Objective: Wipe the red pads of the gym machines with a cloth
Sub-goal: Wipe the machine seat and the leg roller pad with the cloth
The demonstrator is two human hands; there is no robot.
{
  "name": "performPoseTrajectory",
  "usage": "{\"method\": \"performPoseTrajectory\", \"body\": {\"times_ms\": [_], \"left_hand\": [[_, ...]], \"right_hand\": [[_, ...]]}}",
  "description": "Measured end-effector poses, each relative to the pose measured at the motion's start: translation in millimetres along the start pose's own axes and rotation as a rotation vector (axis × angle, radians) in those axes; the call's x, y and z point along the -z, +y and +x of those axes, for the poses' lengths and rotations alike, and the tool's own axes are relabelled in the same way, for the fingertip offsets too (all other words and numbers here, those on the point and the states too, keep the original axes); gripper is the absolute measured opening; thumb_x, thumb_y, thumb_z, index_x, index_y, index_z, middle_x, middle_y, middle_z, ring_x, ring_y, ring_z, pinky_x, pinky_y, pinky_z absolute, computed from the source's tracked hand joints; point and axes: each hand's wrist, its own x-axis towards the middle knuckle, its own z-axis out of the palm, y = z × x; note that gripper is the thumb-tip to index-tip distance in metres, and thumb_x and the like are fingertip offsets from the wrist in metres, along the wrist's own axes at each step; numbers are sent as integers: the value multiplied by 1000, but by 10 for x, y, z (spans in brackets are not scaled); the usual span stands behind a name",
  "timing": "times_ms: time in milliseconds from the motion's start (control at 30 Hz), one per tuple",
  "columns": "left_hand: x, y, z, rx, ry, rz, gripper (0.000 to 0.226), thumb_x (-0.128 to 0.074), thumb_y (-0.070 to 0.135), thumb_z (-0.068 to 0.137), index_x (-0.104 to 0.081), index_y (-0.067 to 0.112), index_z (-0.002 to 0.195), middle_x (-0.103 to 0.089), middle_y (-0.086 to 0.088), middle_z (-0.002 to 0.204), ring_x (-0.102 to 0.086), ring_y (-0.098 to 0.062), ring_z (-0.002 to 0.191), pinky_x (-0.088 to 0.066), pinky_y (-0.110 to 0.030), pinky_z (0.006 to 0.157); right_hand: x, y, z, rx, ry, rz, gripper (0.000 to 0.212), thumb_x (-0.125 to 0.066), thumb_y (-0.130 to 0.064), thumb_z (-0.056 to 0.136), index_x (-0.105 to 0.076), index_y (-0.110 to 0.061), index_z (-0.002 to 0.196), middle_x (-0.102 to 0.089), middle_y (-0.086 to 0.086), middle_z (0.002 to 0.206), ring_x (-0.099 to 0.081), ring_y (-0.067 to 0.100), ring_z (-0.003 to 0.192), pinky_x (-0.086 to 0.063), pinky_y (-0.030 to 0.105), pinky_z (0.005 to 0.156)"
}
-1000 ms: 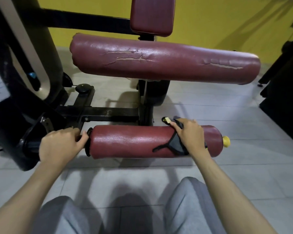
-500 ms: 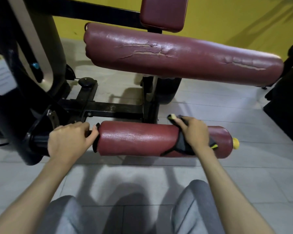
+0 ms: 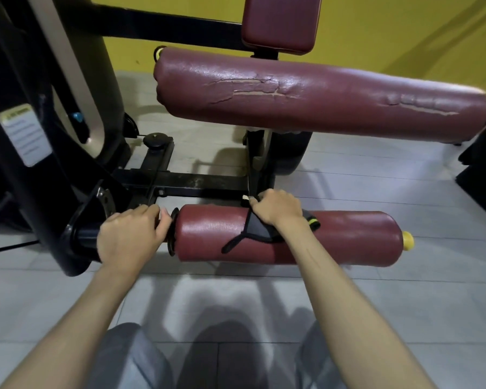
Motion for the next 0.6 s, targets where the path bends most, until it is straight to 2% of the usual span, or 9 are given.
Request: {"method": "performPoseTrajectory", "body": {"times_ms": [100,167,233,300,433,467,500,533,600], "left_hand": [[-33,-1,-7,16,-2,10,42,-50,31,100,-56,14,62,-56,-6,56,-56,-32,49,-26,-30,53],[-42,-2,-6,21,-1,12,42,-52,30,100,-56,14,62,-56,-6,56,-57,-32,49,-29,-31,53],[-39,1,-3,23,-2,16,42,-53,29,100,-56,14,61,-55,-5,55,-56,-31,49,-29,-31,52],[-51,5,-2,31,5,22,42,-52,29,100,-56,14,61,-54,-5,54,-55,-30,48,-31,-32,52],[-61,34,25,65,29,34,42,-51,27,100,-58,14,61,-54,-5,53,-53,-29,45,-36,-32,51],[-66,39,26,67,33,35,42,-51,27,100,-58,14,61,-54,-4,52,-53,-28,44,-37,-32,51],[-68,41,24,68,40,35,43,-51,27,101,-58,15,60,-54,-4,52,-52,-28,44,-37,-32,51],[-66,40,23,69,48,35,44,-51,27,101,-58,15,60,-54,-3,52,-52,-27,43,-37,-32,51],[-72,31,24,68,70,32,45,-51,26,101,-57,16,58,-53,-2,51,-51,-26,43,-36,-32,51]], "right_hand": [[-224,120,-454,138,383,-15,43,-43,-51,103,-70,-23,121,-70,7,107,-67,33,98,-45,37,71],[-397,189,-667,202,559,21,37,-49,-47,103,-69,-22,123,-68,5,113,-64,27,109,-49,39,83],[-451,266,-745,252,611,29,36,-51,-46,103,-67,-24,127,-66,3,121,-60,24,119,-46,38,94],[-385,391,-691,268,619,-45,37,-46,-49,104,-66,-29,128,-68,-2,123,-61,21,115,-42,38,98],[-261,625,-484,-21,568,-16,37,-43,-49,105,-67,-29,125,-70,-5,118,-66,21,106,-32,52,115],[-269,609,-449,-53,552,16,37,-44,-48,105,-68,-26,123,-70,-2,114,-67,24,103,-35,54,114],[-283,541,-438,-49,536,34,38,-44,-46,104,-70,-22,118,-70,1,108,-66,27,100,-44,50,106],[-292,425,-442,-28,521,40,38,-44,-45,103,-71,-19,113,-70,4,102,-66,30,95,-50,44,91],[-316,84,-452,21,508,17,35,-50,-43,102,-72,-17,107,-70,5,95,-66,31,86,-49,36,68]]}}
